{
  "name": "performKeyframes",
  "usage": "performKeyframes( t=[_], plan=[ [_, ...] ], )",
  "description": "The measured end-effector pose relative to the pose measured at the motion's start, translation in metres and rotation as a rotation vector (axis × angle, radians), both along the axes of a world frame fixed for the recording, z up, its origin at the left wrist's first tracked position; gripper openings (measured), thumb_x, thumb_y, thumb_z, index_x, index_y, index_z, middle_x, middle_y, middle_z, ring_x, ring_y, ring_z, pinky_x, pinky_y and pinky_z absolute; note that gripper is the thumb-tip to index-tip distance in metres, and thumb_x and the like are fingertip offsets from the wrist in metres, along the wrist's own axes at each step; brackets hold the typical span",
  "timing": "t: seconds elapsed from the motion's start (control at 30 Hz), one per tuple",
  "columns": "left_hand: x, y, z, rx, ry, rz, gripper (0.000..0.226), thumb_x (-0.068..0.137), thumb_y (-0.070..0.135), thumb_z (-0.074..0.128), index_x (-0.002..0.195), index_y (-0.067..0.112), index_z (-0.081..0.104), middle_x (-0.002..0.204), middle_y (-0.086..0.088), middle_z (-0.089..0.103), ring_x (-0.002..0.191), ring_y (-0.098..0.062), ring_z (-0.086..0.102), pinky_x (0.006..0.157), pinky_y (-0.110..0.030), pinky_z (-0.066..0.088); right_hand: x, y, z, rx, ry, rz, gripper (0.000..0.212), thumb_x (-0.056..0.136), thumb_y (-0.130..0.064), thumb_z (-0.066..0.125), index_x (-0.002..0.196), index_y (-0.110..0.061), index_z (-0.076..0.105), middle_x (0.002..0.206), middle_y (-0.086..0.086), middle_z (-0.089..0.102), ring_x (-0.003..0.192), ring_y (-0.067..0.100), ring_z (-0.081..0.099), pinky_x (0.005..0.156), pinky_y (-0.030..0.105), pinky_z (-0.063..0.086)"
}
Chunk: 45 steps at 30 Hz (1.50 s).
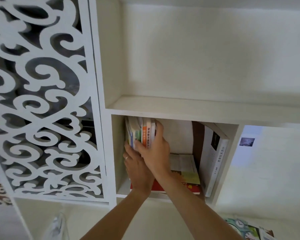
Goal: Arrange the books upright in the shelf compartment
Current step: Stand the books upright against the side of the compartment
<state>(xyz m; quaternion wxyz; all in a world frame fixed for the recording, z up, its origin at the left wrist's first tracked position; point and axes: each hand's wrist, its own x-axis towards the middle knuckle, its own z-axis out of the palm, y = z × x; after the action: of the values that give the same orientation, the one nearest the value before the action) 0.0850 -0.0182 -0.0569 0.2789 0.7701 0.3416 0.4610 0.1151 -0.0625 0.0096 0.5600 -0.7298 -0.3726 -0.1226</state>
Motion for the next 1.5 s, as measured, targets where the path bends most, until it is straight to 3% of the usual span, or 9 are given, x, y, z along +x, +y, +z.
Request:
performKeyframes(
  t=[0.1, 0.3, 0.47, 0.57, 0.7, 0.87, 1.0, 1.17, 1.5],
  plan=[
    [-0.006, 0.019, 0.002, -0.029, -0.007, -0.002, 0.098, 0.084, 0.06, 0.053, 0.153, 0.001, 0.018, 0.137, -0.024, 0.048, 0.115, -0.037, 0.059, 0.082, -0.045, 0.06, 0.008, 0.008, -0.016, -0.102, -0.022, 0.055, 0.078, 0.086, -0.052, 0.075, 0.149, -0.032, 0.034, 0.138, -0.007, 0.061, 0.116, 0.011, 0.066, 0.084, 0.015, 0.057],
    [-0.005, 0.032, 0.001, -0.124, -0.064, 0.005, 0.098, 0.084, 0.06, 0.065, 0.153, 0.014, 0.013, 0.129, -0.02, 0.056, 0.113, -0.037, 0.06, 0.083, -0.055, 0.059, 0.018, 0.007, -0.047, -0.245, 0.208, 0.27, 0.083, 0.096, -0.055, 0.06, 0.152, -0.063, 0.0, 0.151, -0.007, 0.052, 0.127, 0.014, 0.061, 0.099, 0.04, 0.058],
    [-0.004, 0.031, 0.003, -0.152, -0.06, -0.002, 0.103, 0.077, 0.06, 0.072, 0.151, 0.019, 0.012, 0.13, -0.018, 0.053, 0.117, -0.04, 0.058, 0.084, -0.058, 0.058, 0.03, -0.021, -0.044, -0.396, 0.193, 0.384, 0.071, 0.102, -0.049, 0.053, 0.159, -0.049, 0.011, 0.155, -0.012, 0.044, 0.139, 0.008, 0.045, 0.11, 0.037, 0.048],
    [-0.005, 0.029, 0.006, -0.187, -0.071, -0.002, 0.11, 0.068, 0.056, 0.08, 0.149, 0.025, 0.013, 0.132, -0.013, 0.051, 0.119, -0.036, 0.055, 0.09, -0.056, 0.057, 0.05, -0.051, -0.062, -0.53, -0.026, 0.141, 0.051, 0.103, -0.049, 0.051, 0.151, -0.038, 0.039, 0.15, -0.014, 0.048, 0.133, 0.004, 0.045, 0.109, 0.032, 0.043],
    [-0.002, 0.029, 0.004, -0.176, -0.111, 0.0, 0.103, 0.07, 0.04, 0.082, 0.147, 0.029, 0.015, 0.131, -0.011, 0.051, 0.118, -0.034, 0.055, 0.089, -0.053, 0.058, 0.066, -0.076, -0.091, -0.297, 0.0, -0.324, 0.012, 0.101, -0.023, 0.057, 0.111, -0.019, 0.061, 0.101, 0.003, 0.069, 0.083, 0.013, 0.065, 0.072, 0.028, 0.057],
    [0.001, 0.027, 0.0, -0.135, -0.139, 0.018, 0.105, 0.071, 0.039, 0.085, 0.149, 0.024, 0.016, 0.134, -0.015, 0.048, 0.122, -0.036, 0.052, 0.09, -0.055, 0.058, 0.071, -0.091, -0.112, -0.785, 0.136, -0.462, 0.048, 0.098, -0.054, 0.046, 0.134, -0.023, 0.048, 0.146, 0.013, 0.039, 0.138, 0.04, 0.038, 0.109, 0.055, 0.038],
    [0.001, 0.025, -0.003, 0.217, -0.081, 0.135, 0.11, 0.073, 0.035, 0.086, 0.153, 0.001, 0.018, 0.143, -0.025, 0.037, 0.13, -0.04, 0.042, 0.108, -0.052, 0.047, 0.083, -0.097, -0.117, -0.783, 0.312, -0.308, 0.071, 0.093, -0.067, 0.049, 0.151, -0.03, 0.032, 0.163, 0.012, 0.013, 0.147, 0.043, 0.028, 0.117, 0.057, 0.033],
    [0.004, 0.051, -0.022, 0.955, 0.077, 0.204, 0.078, 0.089, 0.011, 0.073, 0.153, 0.002, 0.03, 0.158, -0.025, 0.023, 0.149, -0.041, 0.026, 0.122, -0.057, 0.025, 0.083, -0.099, -0.11, -0.704, 0.421, -0.335, 0.09, 0.085, -0.067, 0.065, 0.153, -0.019, 0.029, 0.156, 0.023, 0.026, 0.142, 0.046, 0.035, 0.113, 0.053, 0.038],
    [-0.003, 0.053, -0.024, 1.16, 0.573, 0.079, 0.082, 0.096, 0.015, 0.059, 0.16, 0.002, 0.01, 0.169, -0.018, -0.001, 0.157, -0.031, 0.001, 0.126, -0.047, 0.005, 0.087, -0.096, -0.105, -0.655, 0.488, -0.314, 0.095, 0.078, -0.062, 0.076, 0.148, -0.017, 0.029, 0.146, 0.021, 0.037, 0.136, 0.044, 0.041, 0.109, 0.053, 0.043]
  ],
)
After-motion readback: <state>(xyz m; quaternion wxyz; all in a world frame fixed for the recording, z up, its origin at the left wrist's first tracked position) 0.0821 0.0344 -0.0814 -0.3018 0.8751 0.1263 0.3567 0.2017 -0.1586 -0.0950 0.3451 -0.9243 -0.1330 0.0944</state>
